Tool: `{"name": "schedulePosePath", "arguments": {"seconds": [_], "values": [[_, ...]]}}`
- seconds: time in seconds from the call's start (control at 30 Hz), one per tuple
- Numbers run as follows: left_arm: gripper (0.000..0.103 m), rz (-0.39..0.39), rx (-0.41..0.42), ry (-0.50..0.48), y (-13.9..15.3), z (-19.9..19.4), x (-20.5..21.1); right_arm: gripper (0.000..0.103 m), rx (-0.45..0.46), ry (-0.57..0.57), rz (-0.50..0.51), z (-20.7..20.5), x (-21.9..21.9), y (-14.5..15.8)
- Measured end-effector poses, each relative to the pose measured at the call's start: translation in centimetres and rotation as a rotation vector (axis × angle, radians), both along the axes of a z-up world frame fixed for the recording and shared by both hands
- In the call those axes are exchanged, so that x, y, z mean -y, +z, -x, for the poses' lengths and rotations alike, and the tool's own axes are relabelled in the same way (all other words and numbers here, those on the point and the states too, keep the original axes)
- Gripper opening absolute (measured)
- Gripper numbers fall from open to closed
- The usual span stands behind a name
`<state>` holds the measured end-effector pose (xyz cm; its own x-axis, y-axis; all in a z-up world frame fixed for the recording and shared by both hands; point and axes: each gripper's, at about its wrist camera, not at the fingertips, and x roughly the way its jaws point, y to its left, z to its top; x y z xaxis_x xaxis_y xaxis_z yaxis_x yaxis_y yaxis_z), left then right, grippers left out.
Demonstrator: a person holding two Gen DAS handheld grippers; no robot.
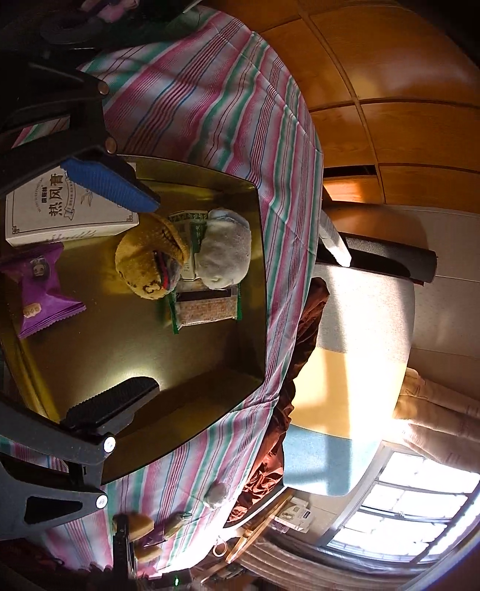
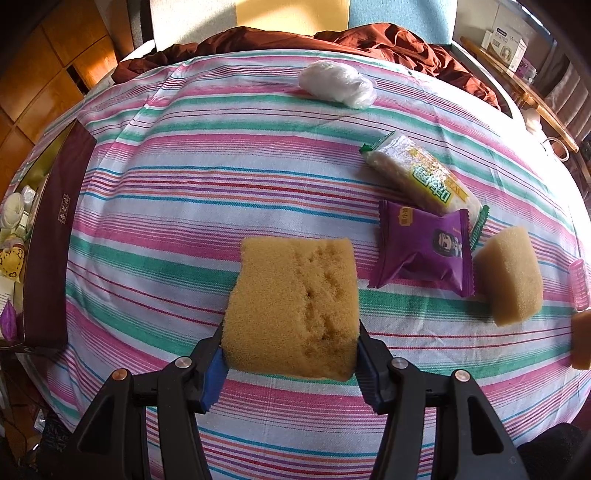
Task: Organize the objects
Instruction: 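Carry the yellow sponge into the gold tray and open the right gripper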
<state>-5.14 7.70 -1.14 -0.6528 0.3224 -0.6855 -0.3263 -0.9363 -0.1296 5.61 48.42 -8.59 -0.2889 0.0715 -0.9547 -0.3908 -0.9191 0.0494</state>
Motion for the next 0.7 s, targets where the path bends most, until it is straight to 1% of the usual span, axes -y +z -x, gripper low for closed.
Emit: {"name": "schedulePosePath", "arguments": {"seconds": [0.07, 0.13, 0.23, 0.3, 0.4, 0.47, 0.53, 0.6, 0.63, 0.67, 0.7], "values": [[0.091, -0.007, 0.006, -0.001, -0.1, -0.3, 0.2, 0.059, -0.046, 0.003, 0.008, 0.1, 0.8, 1.2], [0.091, -0.012, 0.006, 0.0, -0.2, -0.6, 0.5, 0.059, -0.113, 0.045, 0.044, 0.6, 2.6, 2.8], [0.091, -0.023, 0.002, 0.007, 0.1, -0.6, 1.1, 0.059, -0.204, 0.159, 0.064, 1.9, 7.4, 5.5], [0.091, -0.034, 0.002, 0.016, 0.2, -0.6, 1.6, 0.059, -0.248, 0.241, 0.078, 3.4, 10.7, 6.9], [0.091, -0.04, 0.009, 0.03, 0.2, -0.6, 2.4, 0.06, -0.284, 0.346, 0.093, 5.7, 15.8, 7.9], [0.091, -0.037, 0.004, 0.046, 0.2, -0.7, 3.0, 0.06, -0.297, 0.397, 0.088, 7.0, 18.7, 7.8], [0.091, -0.025, -0.007, 0.057, 0.1, -0.8, 3.5, 0.061, -0.287, 0.438, 0.102, 8.5, 21.0, 7.1], [0.093, -0.02, -0.006, 0.065, -0.1, -0.9, 3.9, 0.07, -0.269, 0.468, 0.11, 9.4, 22.8, 6.2], [0.093, -0.02, -0.001, 0.069, -0.3, -0.9, 4.1, 0.081, -0.261, 0.478, 0.11, 9.6, 23.6, 5.9], [0.093, -0.023, 0.004, 0.072, -0.4, -0.9, 4.3, 0.086, -0.256, 0.486, 0.11, 9.8, 24.2, 5.6], [0.093, -0.025, 0.01, 0.075, -0.6, -0.9, 4.5, 0.086, -0.253, 0.49, 0.106, 9.9, 24.6, 5.3]]}}
